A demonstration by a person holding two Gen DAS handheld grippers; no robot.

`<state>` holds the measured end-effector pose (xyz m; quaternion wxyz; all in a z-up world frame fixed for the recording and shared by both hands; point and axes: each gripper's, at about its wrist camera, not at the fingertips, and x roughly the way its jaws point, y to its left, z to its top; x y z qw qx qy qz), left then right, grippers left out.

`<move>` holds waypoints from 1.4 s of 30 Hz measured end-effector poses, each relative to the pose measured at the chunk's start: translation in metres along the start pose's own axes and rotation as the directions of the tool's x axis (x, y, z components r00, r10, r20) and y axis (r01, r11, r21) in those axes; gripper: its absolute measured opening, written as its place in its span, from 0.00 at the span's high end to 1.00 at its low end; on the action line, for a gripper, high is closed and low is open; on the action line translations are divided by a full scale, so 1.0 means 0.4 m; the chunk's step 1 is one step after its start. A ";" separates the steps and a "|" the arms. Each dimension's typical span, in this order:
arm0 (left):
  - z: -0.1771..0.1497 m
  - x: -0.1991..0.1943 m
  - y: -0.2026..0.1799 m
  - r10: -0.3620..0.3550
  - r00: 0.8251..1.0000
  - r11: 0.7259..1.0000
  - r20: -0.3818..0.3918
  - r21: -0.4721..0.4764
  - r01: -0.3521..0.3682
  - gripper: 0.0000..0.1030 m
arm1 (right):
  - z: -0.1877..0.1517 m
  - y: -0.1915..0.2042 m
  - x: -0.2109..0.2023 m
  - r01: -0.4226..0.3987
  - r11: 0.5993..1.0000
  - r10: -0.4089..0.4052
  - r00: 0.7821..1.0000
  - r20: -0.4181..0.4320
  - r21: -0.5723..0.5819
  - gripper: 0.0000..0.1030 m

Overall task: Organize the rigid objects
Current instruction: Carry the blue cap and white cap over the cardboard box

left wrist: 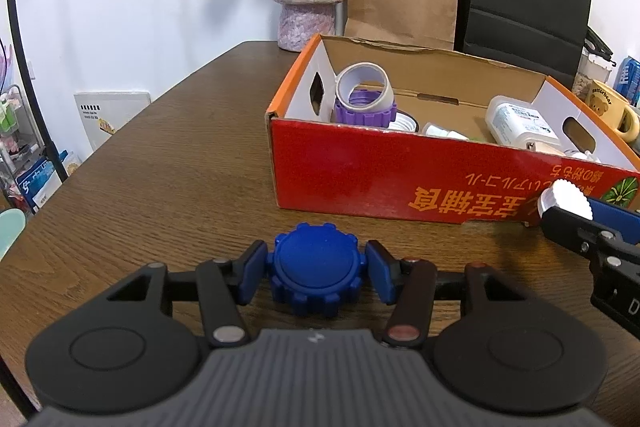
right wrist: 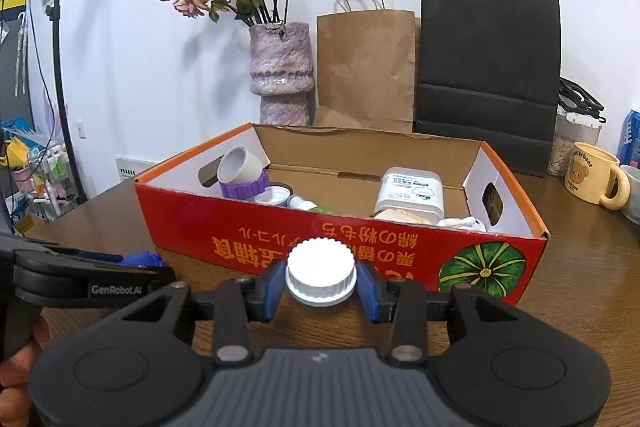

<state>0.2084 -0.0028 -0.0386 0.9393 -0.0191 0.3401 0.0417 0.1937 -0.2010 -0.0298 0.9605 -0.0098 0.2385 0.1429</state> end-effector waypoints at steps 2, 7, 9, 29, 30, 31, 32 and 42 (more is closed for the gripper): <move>0.001 -0.003 0.001 -0.001 1.000 1.000 0.005 -0.001 0.001 0.46 | 0.001 0.000 -0.002 0.000 1.000 0.000 1.000 0.003 0.000 0.63; 0.007 -0.018 -0.001 -0.001 1.000 1.000 0.027 0.000 0.001 0.46 | 0.004 0.001 -0.004 -0.002 1.000 0.002 1.000 0.009 -0.002 0.63; 0.009 -0.024 -0.004 -0.001 0.999 1.000 0.036 0.003 0.001 0.46 | 0.006 0.002 -0.007 -0.001 1.000 0.002 1.000 0.014 -0.003 0.63; 0.082 -0.082 -0.056 -0.036 0.991 0.999 0.128 0.031 0.032 0.46 | 0.064 -0.024 -0.037 0.027 1.000 -0.027 0.996 0.090 0.003 0.63; 0.088 -0.084 -0.060 -0.037 0.991 0.999 0.132 0.032 0.033 0.46 | 0.068 -0.027 -0.038 0.029 1.000 -0.029 0.995 0.094 0.006 0.63; 0.094 -0.085 -0.064 -0.038 0.990 0.999 0.136 0.034 0.033 0.46 | 0.072 -0.031 -0.039 0.031 0.999 -0.032 0.995 0.099 0.009 0.63; 0.101 -0.084 -0.070 -0.037 0.989 0.999 0.140 0.036 0.033 0.46 | 0.075 -0.035 -0.040 0.034 0.999 -0.035 0.994 0.103 0.012 0.63; 0.151 -0.078 -0.108 -0.043 0.984 0.998 0.173 0.045 0.036 0.46 | 0.122 -0.064 -0.032 0.055 0.998 -0.058 0.988 0.145 0.024 0.63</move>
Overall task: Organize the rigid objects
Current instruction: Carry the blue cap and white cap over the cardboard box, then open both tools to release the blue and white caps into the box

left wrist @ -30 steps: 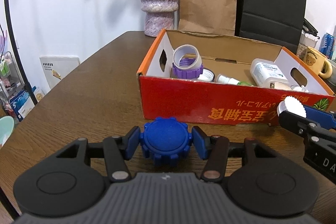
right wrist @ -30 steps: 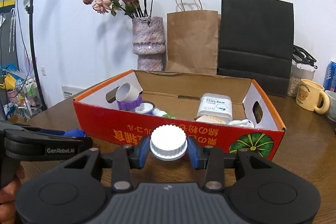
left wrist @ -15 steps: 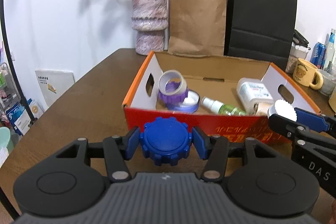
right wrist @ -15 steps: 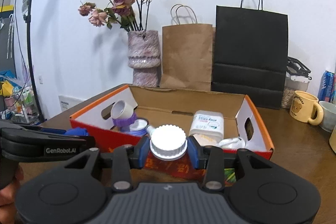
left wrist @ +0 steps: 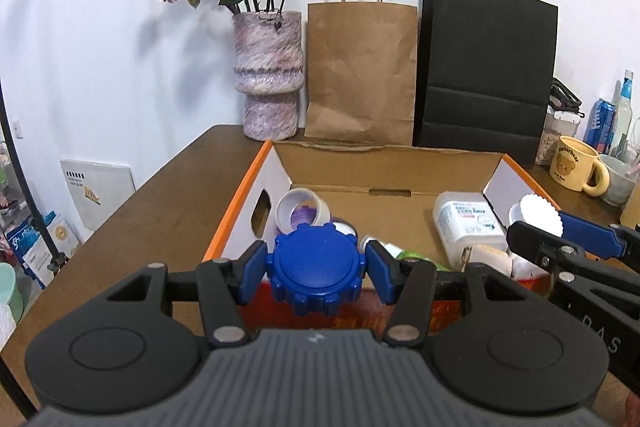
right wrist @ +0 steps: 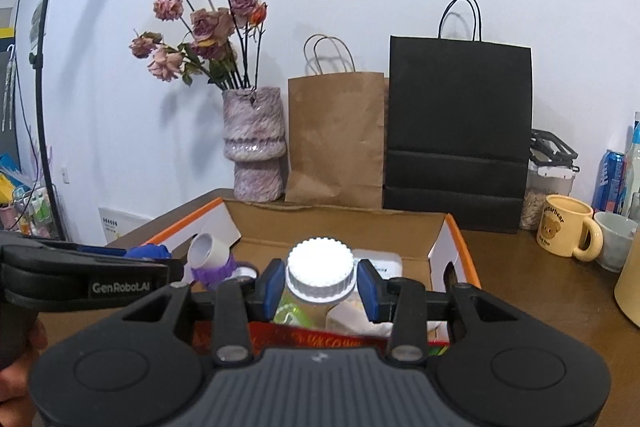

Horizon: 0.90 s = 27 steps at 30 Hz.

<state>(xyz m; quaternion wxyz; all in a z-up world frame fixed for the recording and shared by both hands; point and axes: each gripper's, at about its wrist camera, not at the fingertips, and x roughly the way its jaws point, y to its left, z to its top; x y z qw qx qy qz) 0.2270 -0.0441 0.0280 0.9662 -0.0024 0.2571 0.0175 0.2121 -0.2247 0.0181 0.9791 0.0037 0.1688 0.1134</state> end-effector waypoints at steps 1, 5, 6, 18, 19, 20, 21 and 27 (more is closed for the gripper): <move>0.004 0.003 -0.003 0.000 1.000 1.000 0.002 0.000 0.000 0.46 | 0.003 -0.002 0.003 0.002 1.000 -0.002 1.000 0.003 0.000 0.63; 0.017 0.021 -0.012 0.004 1.000 1.000 0.007 -0.003 -0.004 0.46 | 0.017 -0.015 0.017 0.005 1.000 -0.005 1.000 0.012 0.007 0.63; 0.020 0.026 -0.015 0.005 1.000 1.000 0.008 -0.005 -0.005 0.46 | 0.020 -0.019 0.023 0.005 1.000 -0.005 1.000 0.013 0.009 0.63; 0.059 0.089 -0.035 0.018 1.000 0.999 0.022 -0.030 -0.017 0.46 | 0.039 -0.043 0.089 0.008 1.000 -0.008 1.000 0.002 0.019 0.63; 0.062 0.094 -0.036 0.018 1.000 0.999 0.022 -0.032 -0.018 0.46 | 0.039 -0.045 0.094 0.008 1.000 -0.008 1.000 0.000 0.019 0.63; 0.065 0.101 -0.036 0.018 1.000 0.999 0.022 -0.034 -0.018 0.46 | 0.040 -0.048 0.099 0.009 1.000 -0.009 1.000 -0.001 0.020 0.63; 0.068 0.106 -0.037 0.018 1.000 0.999 0.022 -0.037 -0.017 0.46 | 0.041 -0.051 0.102 0.010 1.000 -0.010 1.000 -0.001 0.021 0.63; 0.079 0.136 -0.041 0.018 1.000 0.999 0.019 -0.042 -0.017 0.46 | 0.049 -0.065 0.133 0.018 1.000 -0.018 1.000 -0.006 0.024 0.63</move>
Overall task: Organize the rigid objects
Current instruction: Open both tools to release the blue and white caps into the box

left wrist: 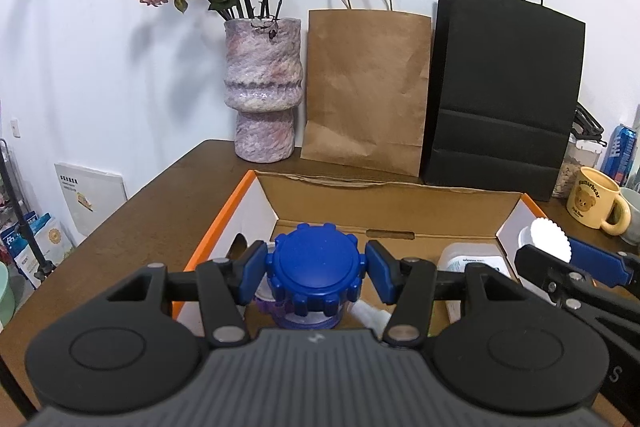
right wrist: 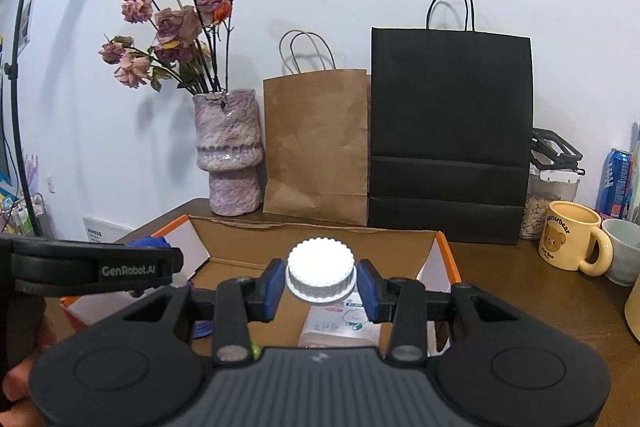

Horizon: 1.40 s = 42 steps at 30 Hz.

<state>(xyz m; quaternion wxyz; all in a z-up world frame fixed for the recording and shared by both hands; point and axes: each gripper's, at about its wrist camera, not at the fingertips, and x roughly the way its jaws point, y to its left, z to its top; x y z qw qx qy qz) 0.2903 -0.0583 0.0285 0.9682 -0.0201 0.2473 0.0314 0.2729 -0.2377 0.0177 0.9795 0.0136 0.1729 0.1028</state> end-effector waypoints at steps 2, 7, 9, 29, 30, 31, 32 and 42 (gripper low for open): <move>0.004 0.013 -0.001 0.001 1.000 1.000 -0.002 0.000 -0.001 0.46 | 0.003 -0.002 0.012 0.001 1.000 -0.001 1.000 -0.002 0.000 0.63; 0.016 0.040 -0.002 0.003 1.000 1.000 -0.003 -0.002 -0.003 0.46 | 0.006 -0.001 0.038 0.000 1.000 0.000 1.000 -0.006 -0.006 0.63; 0.017 0.049 -0.004 0.006 1.000 1.000 -0.005 0.000 -0.006 0.46 | 0.006 -0.002 0.049 0.000 1.000 0.000 1.000 -0.009 -0.007 0.63; 0.024 0.105 -0.002 0.002 1.000 1.000 -0.022 0.023 -0.002 0.46 | -0.004 -0.012 0.107 0.005 1.000 -0.006 0.999 -0.051 -0.013 0.62; 0.024 0.104 -0.003 0.002 1.000 1.000 -0.021 0.024 -0.001 0.45 | -0.004 -0.012 0.107 0.005 1.000 -0.006 0.999 -0.053 -0.015 0.62; 0.025 0.103 -0.003 0.006 1.000 1.000 -0.016 0.028 -0.005 0.43 | -0.005 -0.012 0.105 0.006 1.000 -0.007 0.999 -0.054 -0.017 0.62; 0.024 0.101 -0.004 0.008 1.000 0.999 -0.011 0.031 -0.008 0.37 | -0.006 -0.013 0.104 0.008 1.000 -0.009 0.999 -0.053 -0.017 0.60; 0.024 0.085 0.002 0.034 0.999 0.999 0.031 0.032 -0.035 0.00 | -0.012 -0.017 0.101 0.088 0.996 -0.089 0.996 -0.022 -0.024 0.03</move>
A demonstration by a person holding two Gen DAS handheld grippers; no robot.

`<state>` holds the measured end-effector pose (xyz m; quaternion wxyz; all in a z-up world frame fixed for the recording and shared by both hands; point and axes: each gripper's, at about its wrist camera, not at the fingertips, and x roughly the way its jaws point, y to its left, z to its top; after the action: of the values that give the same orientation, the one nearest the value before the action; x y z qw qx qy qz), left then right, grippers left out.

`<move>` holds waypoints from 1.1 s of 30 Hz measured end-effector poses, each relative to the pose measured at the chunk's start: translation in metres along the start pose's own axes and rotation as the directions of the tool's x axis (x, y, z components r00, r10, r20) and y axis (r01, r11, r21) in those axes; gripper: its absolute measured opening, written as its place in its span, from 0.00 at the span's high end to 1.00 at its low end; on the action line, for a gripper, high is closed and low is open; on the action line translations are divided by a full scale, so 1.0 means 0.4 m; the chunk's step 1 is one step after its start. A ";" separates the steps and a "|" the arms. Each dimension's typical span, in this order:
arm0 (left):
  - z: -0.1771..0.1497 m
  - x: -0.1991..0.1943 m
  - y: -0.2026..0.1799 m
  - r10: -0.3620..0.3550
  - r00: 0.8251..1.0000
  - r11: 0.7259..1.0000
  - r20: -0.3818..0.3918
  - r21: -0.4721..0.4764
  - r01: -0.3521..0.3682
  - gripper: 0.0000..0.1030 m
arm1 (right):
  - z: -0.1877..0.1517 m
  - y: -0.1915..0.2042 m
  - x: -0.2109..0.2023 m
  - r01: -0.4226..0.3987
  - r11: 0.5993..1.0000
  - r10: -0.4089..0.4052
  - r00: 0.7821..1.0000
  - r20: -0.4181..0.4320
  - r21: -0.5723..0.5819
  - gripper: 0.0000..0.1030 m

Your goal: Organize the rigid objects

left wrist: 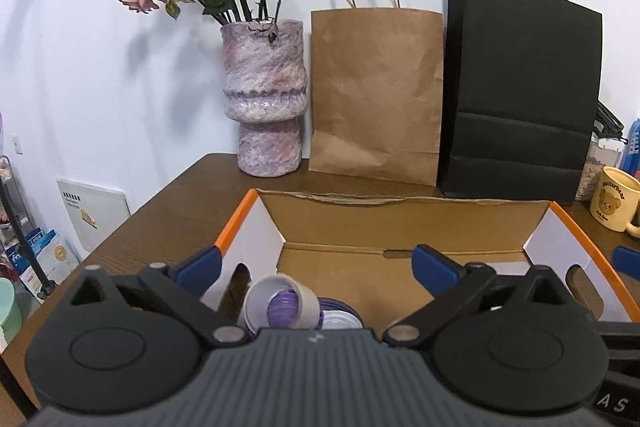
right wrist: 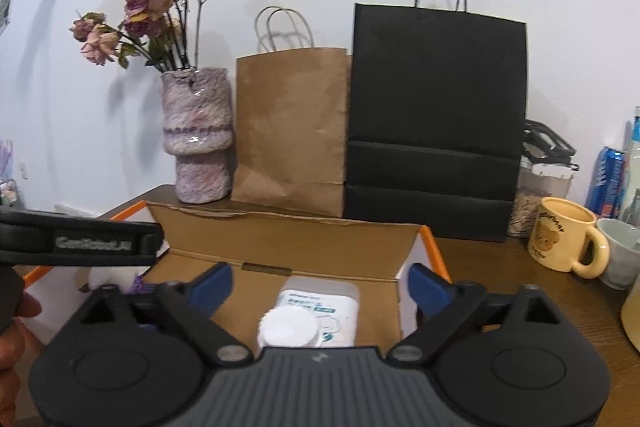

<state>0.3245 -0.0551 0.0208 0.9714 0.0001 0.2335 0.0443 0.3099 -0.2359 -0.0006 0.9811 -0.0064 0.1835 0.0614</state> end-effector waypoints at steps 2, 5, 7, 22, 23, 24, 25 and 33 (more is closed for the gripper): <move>0.001 0.001 0.003 -0.002 1.000 1.000 -0.005 -0.004 0.002 0.00 | -0.001 -0.003 0.000 0.012 1.000 -0.012 1.000 0.006 -0.001 0.00; 0.001 0.006 0.002 0.005 1.000 1.000 -0.012 -0.004 -0.005 0.00 | -0.001 -0.005 0.001 0.016 1.000 -0.016 1.000 0.006 0.002 0.00; 0.000 0.007 0.002 0.007 1.000 1.000 -0.015 -0.004 -0.007 0.00 | -0.001 -0.007 0.001 0.016 1.000 -0.016 1.000 0.005 0.003 0.00; 0.006 -0.021 0.017 -0.025 1.000 0.999 -0.008 -0.037 0.025 0.00 | -0.007 -0.020 -0.019 0.005 0.999 -0.005 1.000 0.005 0.043 0.00; 0.008 -0.024 0.019 -0.029 1.000 0.999 -0.007 -0.038 0.029 0.00 | -0.008 -0.021 -0.024 0.004 0.999 -0.005 1.000 0.005 0.046 0.00; 0.008 -0.030 0.020 -0.030 1.000 0.999 -0.004 -0.038 0.030 0.00 | -0.009 -0.022 -0.030 0.003 0.999 -0.003 1.000 0.006 0.048 0.00; 0.008 -0.038 0.021 -0.030 1.000 0.999 0.002 -0.035 0.030 0.00 | -0.009 -0.023 -0.036 0.003 0.999 -0.003 1.000 0.008 0.049 0.00; -0.005 -0.093 0.035 -0.030 0.999 0.999 0.020 -0.025 0.031 0.00 | -0.012 -0.026 -0.092 0.009 0.999 -0.010 1.000 0.024 0.045 0.00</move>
<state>0.2895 -0.0444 0.0362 0.9741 -0.0153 0.2234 0.0325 0.2755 -0.2507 0.0079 0.9835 0.0153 0.1726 0.0525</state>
